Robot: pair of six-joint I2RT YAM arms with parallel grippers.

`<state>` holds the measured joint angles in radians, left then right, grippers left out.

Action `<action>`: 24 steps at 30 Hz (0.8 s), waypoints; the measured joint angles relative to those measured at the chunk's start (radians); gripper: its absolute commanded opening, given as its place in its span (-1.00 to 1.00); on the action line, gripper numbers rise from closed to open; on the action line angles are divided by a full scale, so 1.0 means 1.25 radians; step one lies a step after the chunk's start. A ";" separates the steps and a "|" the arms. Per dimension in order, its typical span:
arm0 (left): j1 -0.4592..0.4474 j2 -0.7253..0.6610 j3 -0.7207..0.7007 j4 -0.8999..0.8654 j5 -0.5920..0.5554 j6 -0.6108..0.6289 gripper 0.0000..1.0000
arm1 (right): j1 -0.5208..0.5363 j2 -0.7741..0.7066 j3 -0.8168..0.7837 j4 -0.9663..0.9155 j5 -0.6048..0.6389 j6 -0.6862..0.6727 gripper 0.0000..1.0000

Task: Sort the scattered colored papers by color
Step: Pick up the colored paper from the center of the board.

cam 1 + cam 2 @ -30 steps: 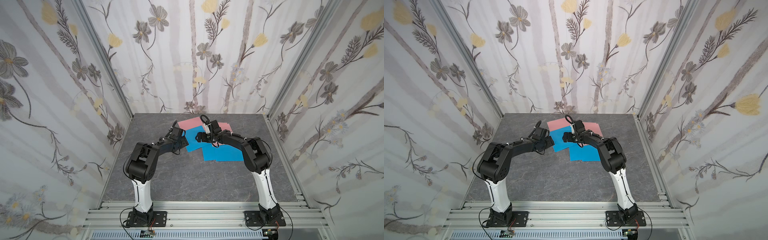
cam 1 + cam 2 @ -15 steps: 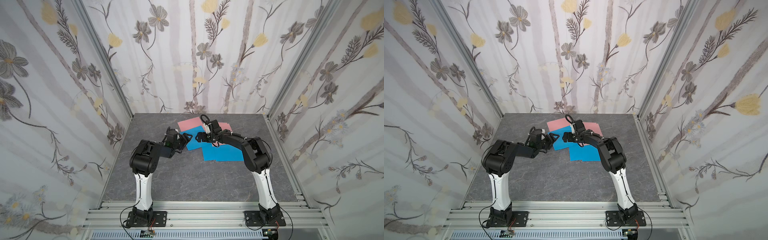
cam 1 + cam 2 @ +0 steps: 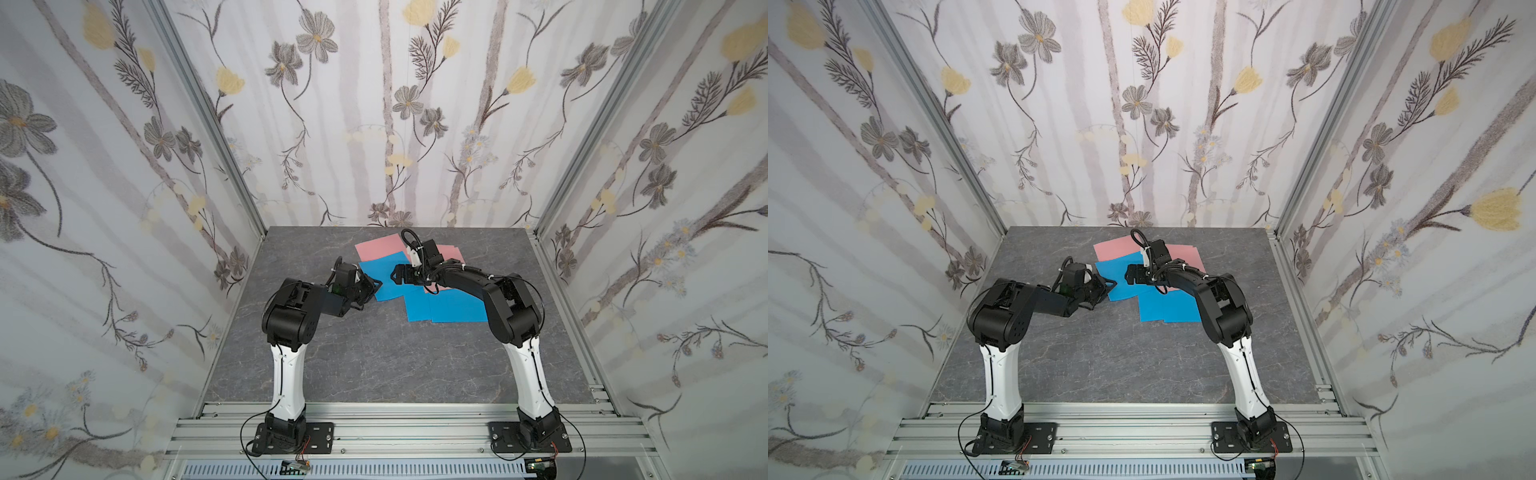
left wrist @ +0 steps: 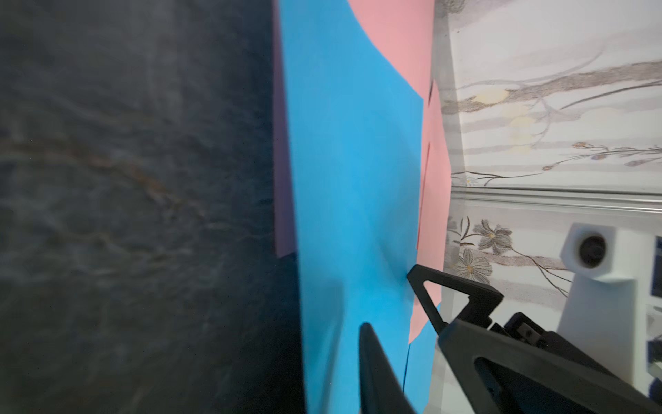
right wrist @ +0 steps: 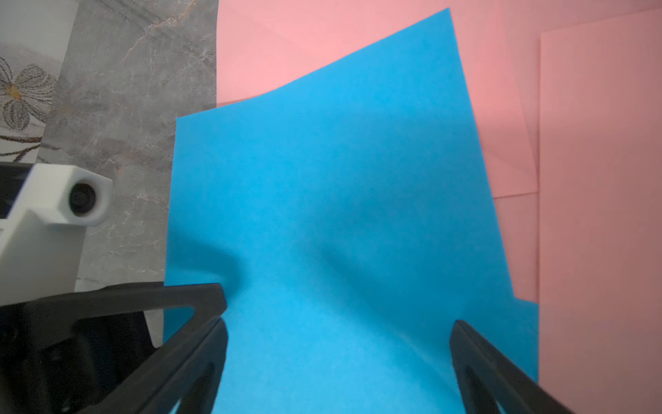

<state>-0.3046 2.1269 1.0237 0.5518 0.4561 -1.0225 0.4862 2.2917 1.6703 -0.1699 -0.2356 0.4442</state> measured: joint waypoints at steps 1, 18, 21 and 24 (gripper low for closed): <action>-0.001 -0.004 0.005 -0.022 -0.003 0.002 -1.00 | 0.000 -0.001 -0.001 0.000 0.000 0.000 0.93; -0.029 -0.133 0.127 -0.563 -0.158 0.214 -1.00 | 0.000 -0.201 -0.170 -0.154 0.066 -0.080 1.00; -0.043 -0.194 0.144 -0.690 -0.207 0.285 -1.00 | -0.003 -0.241 -0.203 -0.158 0.108 -0.096 1.00; -0.049 -0.249 0.151 -0.773 -0.244 0.332 -1.00 | -0.008 -0.253 -0.223 -0.161 0.127 -0.105 1.00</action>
<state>-0.3656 1.8156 1.2129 -0.4145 0.1513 -0.6079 0.4763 1.9751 1.3918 -0.3710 -0.0772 0.3130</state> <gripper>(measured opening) 0.067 0.997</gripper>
